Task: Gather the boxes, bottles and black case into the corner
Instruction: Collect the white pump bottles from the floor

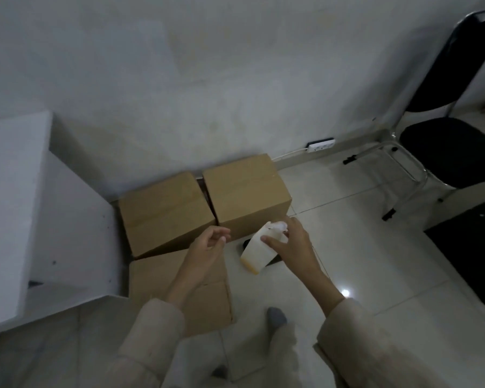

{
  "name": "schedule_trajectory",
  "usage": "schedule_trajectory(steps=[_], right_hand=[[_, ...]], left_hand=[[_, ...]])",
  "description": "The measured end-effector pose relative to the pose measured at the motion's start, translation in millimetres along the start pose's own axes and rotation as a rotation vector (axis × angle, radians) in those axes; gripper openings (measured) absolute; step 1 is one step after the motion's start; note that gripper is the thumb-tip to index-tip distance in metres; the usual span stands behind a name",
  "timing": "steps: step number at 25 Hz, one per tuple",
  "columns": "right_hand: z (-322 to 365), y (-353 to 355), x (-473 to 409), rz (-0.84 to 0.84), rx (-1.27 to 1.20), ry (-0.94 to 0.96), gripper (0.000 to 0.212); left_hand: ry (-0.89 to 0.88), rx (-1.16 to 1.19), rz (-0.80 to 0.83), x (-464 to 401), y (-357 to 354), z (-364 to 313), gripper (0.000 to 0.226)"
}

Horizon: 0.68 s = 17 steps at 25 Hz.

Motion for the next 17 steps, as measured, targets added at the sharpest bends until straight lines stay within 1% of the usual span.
schedule_trajectory(steps=[3,6,8,10,11,13,17], right_hand=[[-30.5,-17.8,-62.5,0.065,0.031,-0.002,0.027],[-70.7,-50.8,-119.5,0.113,0.055,-0.033,0.024],[-105.3,-81.3,-151.7,0.134,0.077,-0.079,0.026],[-145.7,-119.9,-181.6,0.15,0.08,-0.1,0.026],[-169.1,-139.9,-195.5,0.156,0.078,-0.119,0.025],[-216.2,-180.7,-219.5,0.164,0.083,-0.16,0.025],[-302.7,-258.0,-258.2,0.196,0.125,-0.209,0.026]], left_hand=[[0.059,0.043,-0.115,-45.1,-5.3,24.8,0.024],[0.169,0.042,-0.184,-81.7,-14.7,67.3,0.021],[0.238,0.026,-0.214,-106.6,-23.2,102.9,0.019],[0.313,-0.003,-0.242,-136.0,-34.6,149.2,0.023],[0.347,-0.031,-0.243,-151.7,-40.8,173.1,0.026],[0.346,-0.136,-0.226,-183.3,-53.4,222.1,0.031],[0.333,-0.408,-0.164,-237.2,-76.9,314.6,0.055]])
Point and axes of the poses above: each hand's wrist, its own x-axis away from the middle knuckle, its own y-axis out of the back of the hand, z = x × y, the point moved 8 cm from there along -x, towards the middle knuckle
